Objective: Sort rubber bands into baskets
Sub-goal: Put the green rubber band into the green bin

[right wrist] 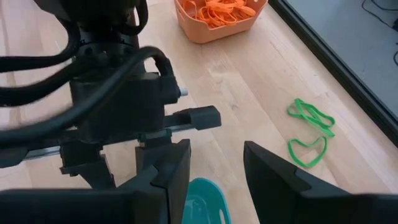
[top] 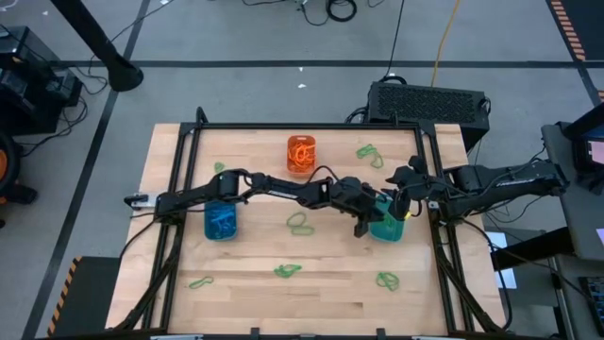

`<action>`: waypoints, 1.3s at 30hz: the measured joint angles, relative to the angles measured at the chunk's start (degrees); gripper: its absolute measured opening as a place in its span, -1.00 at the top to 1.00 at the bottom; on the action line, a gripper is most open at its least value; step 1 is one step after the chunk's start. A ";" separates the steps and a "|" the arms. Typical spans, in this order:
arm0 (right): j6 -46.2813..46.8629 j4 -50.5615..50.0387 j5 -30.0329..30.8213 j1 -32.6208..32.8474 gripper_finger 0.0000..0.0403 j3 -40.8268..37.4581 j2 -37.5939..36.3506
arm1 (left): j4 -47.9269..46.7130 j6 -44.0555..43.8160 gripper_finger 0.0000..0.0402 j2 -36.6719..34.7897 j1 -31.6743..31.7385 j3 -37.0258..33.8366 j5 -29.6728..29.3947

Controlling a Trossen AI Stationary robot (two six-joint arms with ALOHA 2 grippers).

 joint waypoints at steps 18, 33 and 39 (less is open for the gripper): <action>-0.04 0.24 0.07 0.00 0.30 0.00 -0.01 | -36.69 20.47 0.50 -12.03 1.32 0.07 -7.69; -1.18 0.32 1.46 -0.02 0.30 0.00 0.00 | -23.61 16.54 0.50 -6.62 14.28 0.00 -14.86; -1.38 0.72 1.88 -0.15 0.30 0.00 -0.02 | -23.23 8.61 0.50 0.37 15.82 9.68 -13.73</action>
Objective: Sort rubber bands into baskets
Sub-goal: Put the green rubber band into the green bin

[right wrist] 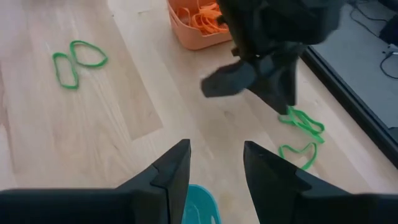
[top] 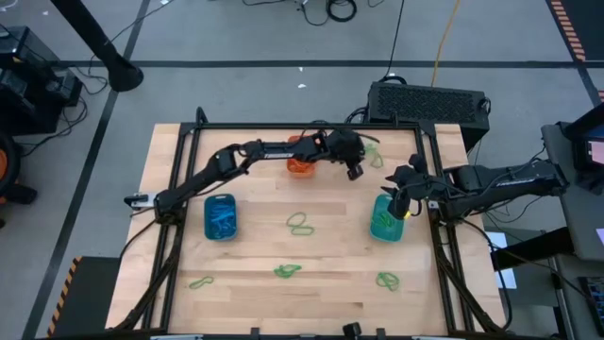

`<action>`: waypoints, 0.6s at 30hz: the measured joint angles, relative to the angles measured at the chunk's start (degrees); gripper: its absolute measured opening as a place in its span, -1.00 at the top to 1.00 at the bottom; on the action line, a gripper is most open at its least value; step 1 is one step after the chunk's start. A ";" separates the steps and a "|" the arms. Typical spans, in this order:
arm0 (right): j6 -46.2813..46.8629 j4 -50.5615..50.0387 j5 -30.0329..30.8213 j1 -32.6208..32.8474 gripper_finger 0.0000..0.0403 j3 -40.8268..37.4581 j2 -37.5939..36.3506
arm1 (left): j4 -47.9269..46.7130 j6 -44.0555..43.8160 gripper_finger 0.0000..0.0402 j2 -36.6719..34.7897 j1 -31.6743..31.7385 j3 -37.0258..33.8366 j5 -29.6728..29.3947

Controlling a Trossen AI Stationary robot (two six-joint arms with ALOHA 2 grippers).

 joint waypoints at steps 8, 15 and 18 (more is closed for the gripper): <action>-0.02 -0.05 0.94 0.00 0.30 0.00 0.00 | -6.43 -4.88 0.50 7.16 1.12 12.73 -2.93; 0.68 -0.85 2.04 -0.64 0.30 0.00 0.02 | -6.38 -8.16 0.50 5.63 2.74 13.07 7.76; 4.75 -4.08 5.44 -1.71 0.30 0.00 0.02 | -10.50 -5.38 0.50 1.82 2.79 13.03 9.78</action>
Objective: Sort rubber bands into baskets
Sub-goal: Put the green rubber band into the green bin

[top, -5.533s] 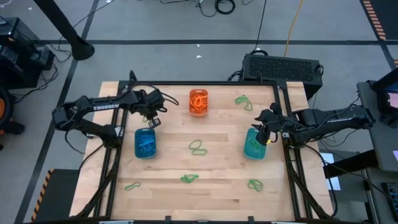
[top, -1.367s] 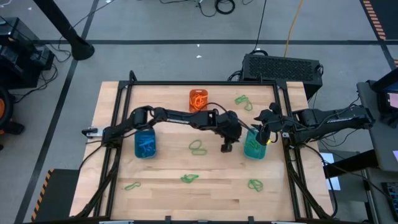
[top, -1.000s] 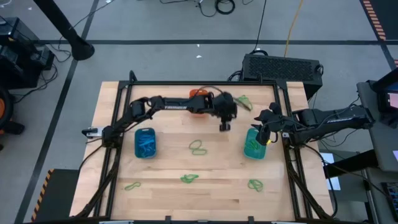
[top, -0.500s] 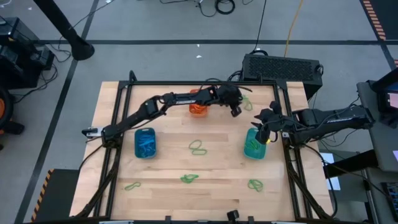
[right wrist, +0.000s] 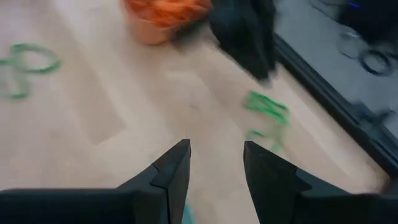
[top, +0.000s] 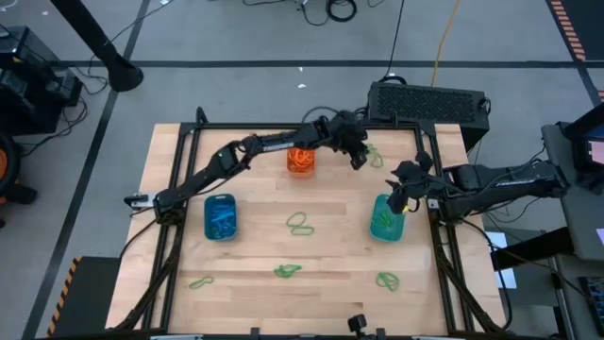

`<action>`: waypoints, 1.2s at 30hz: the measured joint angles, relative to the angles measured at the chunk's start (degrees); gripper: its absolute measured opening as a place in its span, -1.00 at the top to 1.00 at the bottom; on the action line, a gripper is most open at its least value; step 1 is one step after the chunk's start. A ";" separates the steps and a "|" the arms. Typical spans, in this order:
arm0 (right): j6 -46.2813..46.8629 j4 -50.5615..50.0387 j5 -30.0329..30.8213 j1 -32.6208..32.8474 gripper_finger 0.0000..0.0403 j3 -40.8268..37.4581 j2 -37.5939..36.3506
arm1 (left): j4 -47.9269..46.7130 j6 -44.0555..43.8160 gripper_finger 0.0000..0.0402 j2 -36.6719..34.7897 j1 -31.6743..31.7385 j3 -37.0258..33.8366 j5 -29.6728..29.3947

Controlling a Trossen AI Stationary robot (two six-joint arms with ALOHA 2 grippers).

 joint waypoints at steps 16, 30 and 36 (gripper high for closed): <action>-4.41 4.03 -7.70 -27.76 0.30 0.00 12.80 | -51.32 17.68 0.51 -29.52 5.34 -3.99 -11.82; -13.30 19.88 -17.01 -43.96 0.30 0.00 35.39 | -4.21 8.39 0.51 -57.31 -1.15 -59.20 -5.55; -13.71 23.83 -18.72 -47.02 0.30 0.00 40.14 | 16.99 5.18 0.51 -60.45 -4.10 -71.86 -6.41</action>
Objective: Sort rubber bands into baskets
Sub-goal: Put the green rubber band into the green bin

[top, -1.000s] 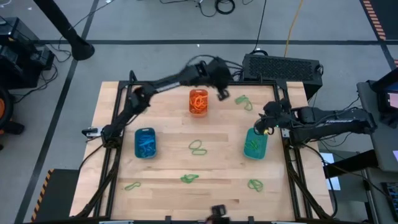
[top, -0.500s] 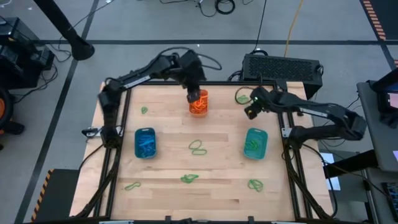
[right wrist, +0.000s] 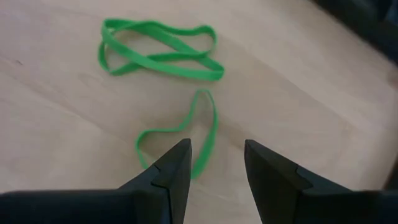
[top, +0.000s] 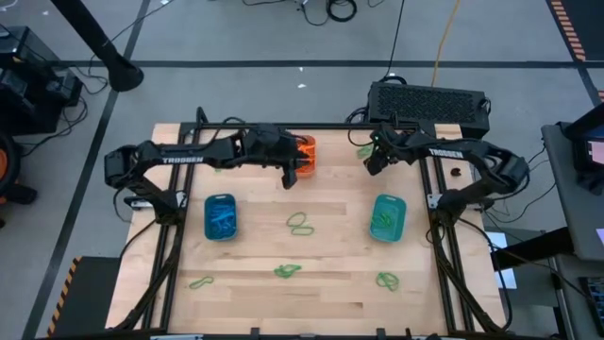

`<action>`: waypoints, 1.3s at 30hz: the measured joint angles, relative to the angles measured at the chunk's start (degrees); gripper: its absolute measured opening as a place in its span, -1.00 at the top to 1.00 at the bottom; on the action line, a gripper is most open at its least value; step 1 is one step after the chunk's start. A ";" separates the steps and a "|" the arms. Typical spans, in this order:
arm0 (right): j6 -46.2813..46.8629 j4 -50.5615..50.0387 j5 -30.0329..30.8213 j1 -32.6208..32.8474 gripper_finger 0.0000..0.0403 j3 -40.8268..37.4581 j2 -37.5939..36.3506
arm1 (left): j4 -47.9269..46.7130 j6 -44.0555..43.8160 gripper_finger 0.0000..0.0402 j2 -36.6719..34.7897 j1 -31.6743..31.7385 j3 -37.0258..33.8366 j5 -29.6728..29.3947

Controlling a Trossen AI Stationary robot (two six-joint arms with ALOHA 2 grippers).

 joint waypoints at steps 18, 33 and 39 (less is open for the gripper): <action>-2.62 4.60 -3.11 -0.66 0.72 0.24 8.08 | 2.25 0.02 0.51 0.86 -0.83 -1.65 -0.20; -2.25 2.21 -12.59 4.18 0.99 -0.11 -11.00 | 33.96 -8.54 0.50 3.28 -5.13 -13.81 3.34; 0.55 6.02 -14.71 12.46 1.00 -0.07 -16.95 | 45.33 -18.43 0.50 12.40 -6.11 -13.80 3.21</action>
